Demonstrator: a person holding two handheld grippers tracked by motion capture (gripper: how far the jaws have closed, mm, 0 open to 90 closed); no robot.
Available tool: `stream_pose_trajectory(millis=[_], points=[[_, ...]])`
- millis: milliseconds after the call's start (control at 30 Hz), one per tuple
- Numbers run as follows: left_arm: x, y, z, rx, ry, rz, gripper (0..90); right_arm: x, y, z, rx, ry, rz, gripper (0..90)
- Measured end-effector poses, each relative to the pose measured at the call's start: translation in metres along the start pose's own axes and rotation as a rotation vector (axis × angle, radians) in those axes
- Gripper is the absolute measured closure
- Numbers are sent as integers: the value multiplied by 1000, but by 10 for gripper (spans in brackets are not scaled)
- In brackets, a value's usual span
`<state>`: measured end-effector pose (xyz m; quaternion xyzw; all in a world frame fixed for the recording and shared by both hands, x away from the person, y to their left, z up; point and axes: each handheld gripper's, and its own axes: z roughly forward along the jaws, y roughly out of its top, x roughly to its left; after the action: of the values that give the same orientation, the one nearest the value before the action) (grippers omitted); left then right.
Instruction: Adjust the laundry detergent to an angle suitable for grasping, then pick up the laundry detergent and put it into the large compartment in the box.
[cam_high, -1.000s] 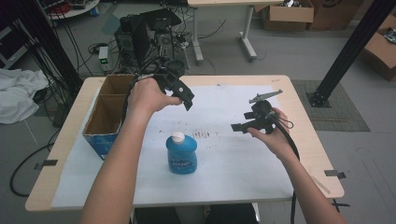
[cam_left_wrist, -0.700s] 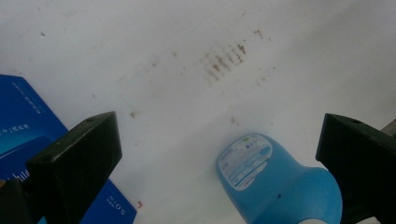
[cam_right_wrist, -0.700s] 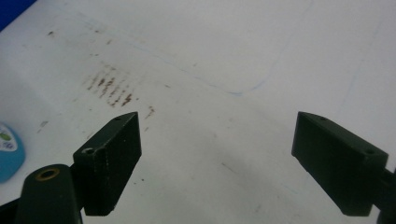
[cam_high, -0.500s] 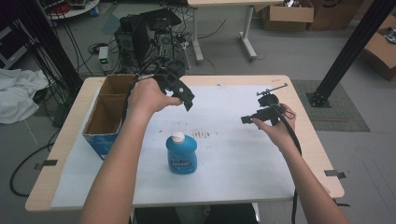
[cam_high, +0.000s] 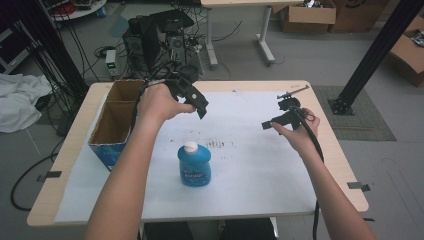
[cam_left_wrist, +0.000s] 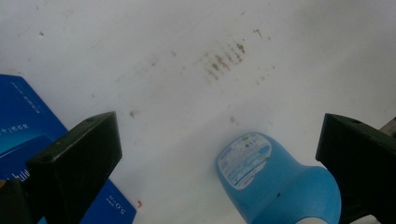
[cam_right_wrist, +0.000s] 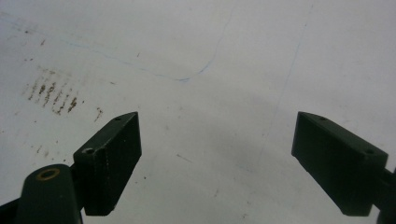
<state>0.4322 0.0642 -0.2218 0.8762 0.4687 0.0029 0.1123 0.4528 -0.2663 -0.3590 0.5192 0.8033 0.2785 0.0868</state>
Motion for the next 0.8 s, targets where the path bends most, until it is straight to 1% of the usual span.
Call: stream_pose_trajectory(millis=[233, 400, 433, 667, 800], points=[[1, 0, 0, 1, 1, -4, 8, -3, 0, 2, 16, 0, 27, 159], [1, -1, -2, -2, -1, -5, 8, -4, 0, 1, 20, -9, 21, 159], [1, -2, -2, -4, 1, -7, 7, -4, 1, 1, 21, -8, 29, 159], [0, -3, -3, -5, 6, -11, 7, -4, 1, -1, 12, -4, 34, 159], [0, -5, -5, -7, 10, -8, 7, -2, 1, -1, 13, 2, 24, 159]])
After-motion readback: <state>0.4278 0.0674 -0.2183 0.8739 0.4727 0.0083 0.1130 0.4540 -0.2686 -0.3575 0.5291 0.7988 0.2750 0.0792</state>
